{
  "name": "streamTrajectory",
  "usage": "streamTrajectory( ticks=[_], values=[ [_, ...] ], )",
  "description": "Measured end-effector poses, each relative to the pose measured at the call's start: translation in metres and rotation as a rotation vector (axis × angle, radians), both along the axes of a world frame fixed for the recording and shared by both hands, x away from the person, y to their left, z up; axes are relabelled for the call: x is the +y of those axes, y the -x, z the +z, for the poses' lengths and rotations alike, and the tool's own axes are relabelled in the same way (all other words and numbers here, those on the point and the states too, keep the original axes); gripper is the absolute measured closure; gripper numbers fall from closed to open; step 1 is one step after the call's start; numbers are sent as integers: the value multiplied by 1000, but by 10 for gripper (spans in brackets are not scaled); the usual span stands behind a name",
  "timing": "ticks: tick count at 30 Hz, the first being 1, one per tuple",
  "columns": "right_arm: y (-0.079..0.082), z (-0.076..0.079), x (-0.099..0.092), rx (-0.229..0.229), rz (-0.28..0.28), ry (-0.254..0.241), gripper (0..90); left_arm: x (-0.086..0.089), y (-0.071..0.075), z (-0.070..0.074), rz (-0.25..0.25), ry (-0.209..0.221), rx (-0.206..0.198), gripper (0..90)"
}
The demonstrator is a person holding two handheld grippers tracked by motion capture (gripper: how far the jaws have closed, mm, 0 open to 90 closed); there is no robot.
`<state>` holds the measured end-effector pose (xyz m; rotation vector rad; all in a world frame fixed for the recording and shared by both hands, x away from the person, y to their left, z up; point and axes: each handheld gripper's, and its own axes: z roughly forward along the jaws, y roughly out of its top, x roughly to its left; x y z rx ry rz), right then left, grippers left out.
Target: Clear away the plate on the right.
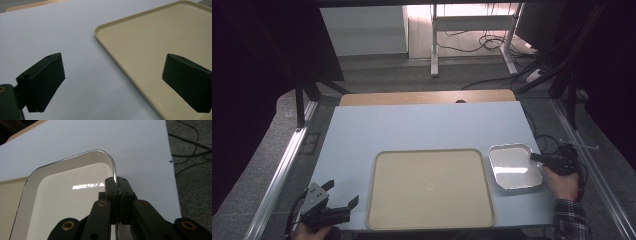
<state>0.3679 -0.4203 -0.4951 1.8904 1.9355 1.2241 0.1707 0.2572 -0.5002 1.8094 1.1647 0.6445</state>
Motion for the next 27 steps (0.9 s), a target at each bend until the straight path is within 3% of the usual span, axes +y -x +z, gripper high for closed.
streamTrajectory(
  ticks=[15, 27],
  values=[
    [8, 9, 13, -30, 45, -19, 890, 0, 0, 0, -1, -1, -1, 40],
    [11, 14, 43, -41, 123, -20, 889, 0, 0, 0, -2, -1, -2, 40]
  ],
)
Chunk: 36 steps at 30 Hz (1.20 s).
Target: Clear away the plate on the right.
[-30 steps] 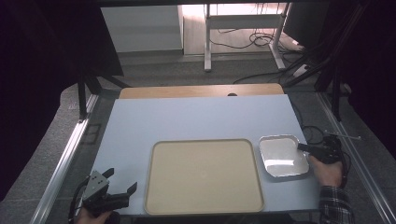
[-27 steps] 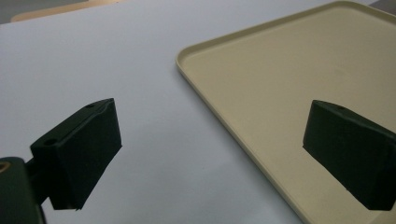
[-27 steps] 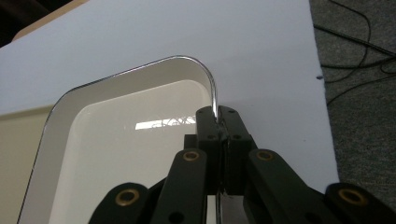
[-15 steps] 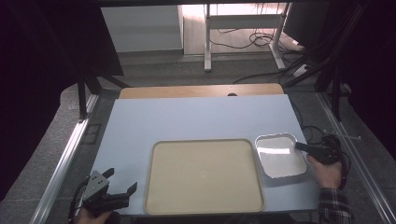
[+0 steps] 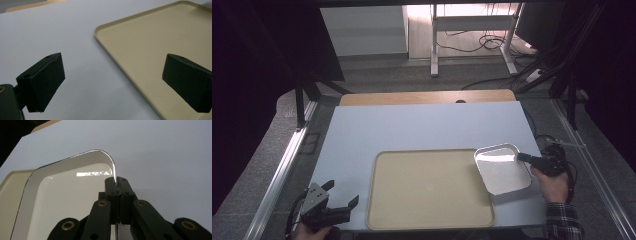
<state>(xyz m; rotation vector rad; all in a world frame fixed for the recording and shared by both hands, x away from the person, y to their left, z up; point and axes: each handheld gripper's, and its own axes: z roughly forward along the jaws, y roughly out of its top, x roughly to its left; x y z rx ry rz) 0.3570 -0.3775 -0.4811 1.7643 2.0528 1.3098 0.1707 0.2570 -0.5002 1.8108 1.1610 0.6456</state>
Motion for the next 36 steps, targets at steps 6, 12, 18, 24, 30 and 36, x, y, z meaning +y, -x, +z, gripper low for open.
streamTrajectory(
  ticks=[6, 12, 18, 24, 30, 36],
  values=[
    [0, 0, 10, 2, 19, -11, 890, 0, 0, 0, 0, 0, 0, 40],
    [1, -1, 26, 12, 41, -14, 890, 0, 0, 0, 1, -1, 1, 40],
    [1, -2, 42, 16, 57, -29, 890, 0, 0, 0, 0, -3, 2, 40],
    [0, -3, 57, 21, 79, -45, 890, 0, 0, 0, 0, -3, 1, 40],
    [-1, -5, 71, 27, 96, -64, 889, -1, 0, 0, 0, -4, 1, 41],
    [-4, -7, 89, 27, 115, -63, 889, -1, 0, 0, -2, -7, 0, 41]
  ],
)
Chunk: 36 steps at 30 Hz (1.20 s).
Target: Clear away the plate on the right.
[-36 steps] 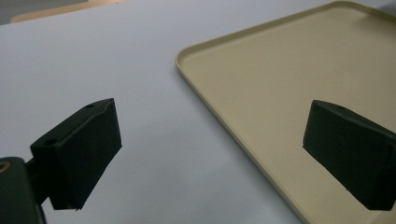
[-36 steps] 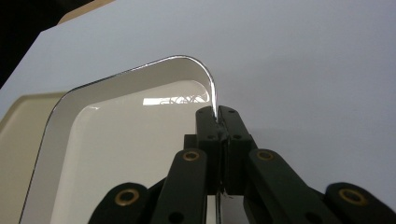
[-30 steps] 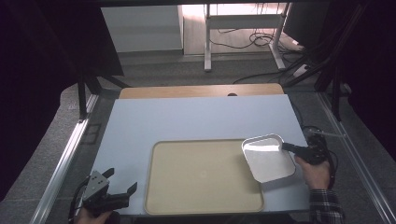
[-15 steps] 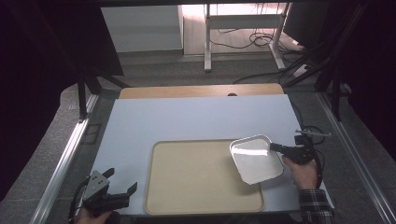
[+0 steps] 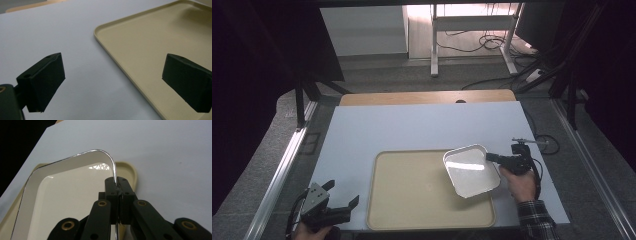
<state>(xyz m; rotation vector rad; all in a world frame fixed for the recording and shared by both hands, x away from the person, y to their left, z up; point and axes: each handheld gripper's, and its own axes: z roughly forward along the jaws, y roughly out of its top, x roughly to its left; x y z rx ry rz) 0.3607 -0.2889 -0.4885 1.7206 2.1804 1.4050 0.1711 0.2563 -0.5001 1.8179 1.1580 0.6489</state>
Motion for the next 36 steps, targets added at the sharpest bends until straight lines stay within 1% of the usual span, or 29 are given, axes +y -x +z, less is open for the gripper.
streamTrajectory(
  ticks=[2, 5, 7, 9, 10, 11, 12, 17, 19, 20, 26, 28, 30, 36],
  values=[
    [0, 0, 3, 0, 8, 1, 889, 0, 0, 0, 0, 0, 0, 41],
    [-1, -2, 18, 2, 33, 12, 889, 0, 0, 0, 0, 0, -1, 41],
    [-1, -3, 21, 3, 38, 14, 889, 0, 0, 0, -1, 0, 0, 41],
    [-2, -6, 33, 7, 54, 19, 889, 0, 0, 0, -1, 0, 0, 41],
    [-2, -6, 33, 7, 54, 19, 889, 0, 0, 0, -1, 0, 0, 41],
    [-2, -7, 39, 12, 61, 21, 889, 0, 0, 0, -1, 0, 0, 41],
    [-2, -7, 39, 12, 61, 21, 889, 0, 0, 0, -1, 0, 0, 41],
    [-4, -11, 58, 21, 79, 25, 889, 0, 0, 0, -1, 0, 0, 41],
    [-4, -12, 60, 20, 80, 26, 889, 0, 0, 0, -1, 0, 0, 42],
    [-5, -14, 67, 24, 87, 35, 889, 0, 0, 0, -2, 2, -1, 41],
    [-5, -18, 83, 22, 91, 59, 888, 0, 0, 0, -2, 1, -1, 42],
    [-5, -18, 85, 24, 93, 62, 888, 0, 0, 0, -2, 0, -1, 41],
    [-6, -20, 91, 24, 92, 66, 888, 0, 0, 0, -2, 1, -1, 41],
    [-8, -25, 100, 31, 91, 96, 887, 0, 0, 0, -3, 1, -3, 41]
  ],
)
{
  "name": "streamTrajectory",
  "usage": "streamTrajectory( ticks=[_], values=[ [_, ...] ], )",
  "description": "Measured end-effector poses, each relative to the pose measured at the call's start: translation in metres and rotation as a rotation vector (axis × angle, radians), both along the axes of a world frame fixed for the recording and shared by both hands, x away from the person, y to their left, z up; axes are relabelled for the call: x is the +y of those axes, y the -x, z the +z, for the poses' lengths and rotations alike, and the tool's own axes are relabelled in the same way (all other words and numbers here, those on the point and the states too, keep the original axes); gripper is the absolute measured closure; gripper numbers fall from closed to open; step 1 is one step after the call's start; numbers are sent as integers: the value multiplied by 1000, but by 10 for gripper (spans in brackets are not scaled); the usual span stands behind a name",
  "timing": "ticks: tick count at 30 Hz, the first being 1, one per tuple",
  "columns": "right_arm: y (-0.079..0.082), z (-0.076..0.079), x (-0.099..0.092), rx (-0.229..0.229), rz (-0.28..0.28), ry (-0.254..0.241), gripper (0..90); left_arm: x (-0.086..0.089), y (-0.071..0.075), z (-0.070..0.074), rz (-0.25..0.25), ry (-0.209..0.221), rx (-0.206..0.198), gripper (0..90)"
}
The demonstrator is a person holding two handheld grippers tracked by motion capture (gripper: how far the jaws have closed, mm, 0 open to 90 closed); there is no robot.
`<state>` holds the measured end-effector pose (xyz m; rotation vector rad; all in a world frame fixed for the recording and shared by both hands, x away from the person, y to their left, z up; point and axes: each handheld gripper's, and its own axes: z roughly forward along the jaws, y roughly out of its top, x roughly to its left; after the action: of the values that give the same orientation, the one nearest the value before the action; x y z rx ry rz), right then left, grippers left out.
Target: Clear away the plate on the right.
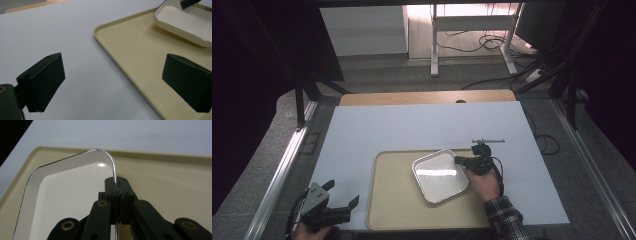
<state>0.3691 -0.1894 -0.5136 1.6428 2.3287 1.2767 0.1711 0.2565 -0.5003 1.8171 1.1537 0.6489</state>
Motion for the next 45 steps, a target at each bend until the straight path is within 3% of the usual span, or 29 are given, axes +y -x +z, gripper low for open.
streamTrajectory(
  ticks=[7, 12, 13, 18, 21, 23, 25, 34, 45],
  values=[
    [-1, -6, 6, -5, 9, 37, 874, 0, 0, 0, -1, 1, -2, 41],
    [0, -2, 6, -41, 32, 46, 760, 0, 0, 0, -2, 1, -3, 41],
    [1, 1, 6, -64, 52, 61, 731, 0, 0, 0, -2, 0, -3, 41],
    [6, 6, 6, -115, 104, 101, 738, 0, 0, 0, -3, -1, -3, 41],
    [17, 14, 4, -176, 160, 121, 807, 0, 0, 0, -3, 0, -3, 41],
    [19, 15, 3, -186, 169, 121, 833, 0, 0, 0, -3, -1, -3, 41],
    [26, 18, 0, -186, 217, 86, 899, -1, 0, 0, -3, -4, -3, 41],
    [49, 26, 3, -220, 308, 86, 900, -1, 0, 0, -4, -4, -3, 41],
    [81, 19, 16, -185, 424, 88, 900, -1, 0, 0, -4, -6, -2, 41]
  ],
)
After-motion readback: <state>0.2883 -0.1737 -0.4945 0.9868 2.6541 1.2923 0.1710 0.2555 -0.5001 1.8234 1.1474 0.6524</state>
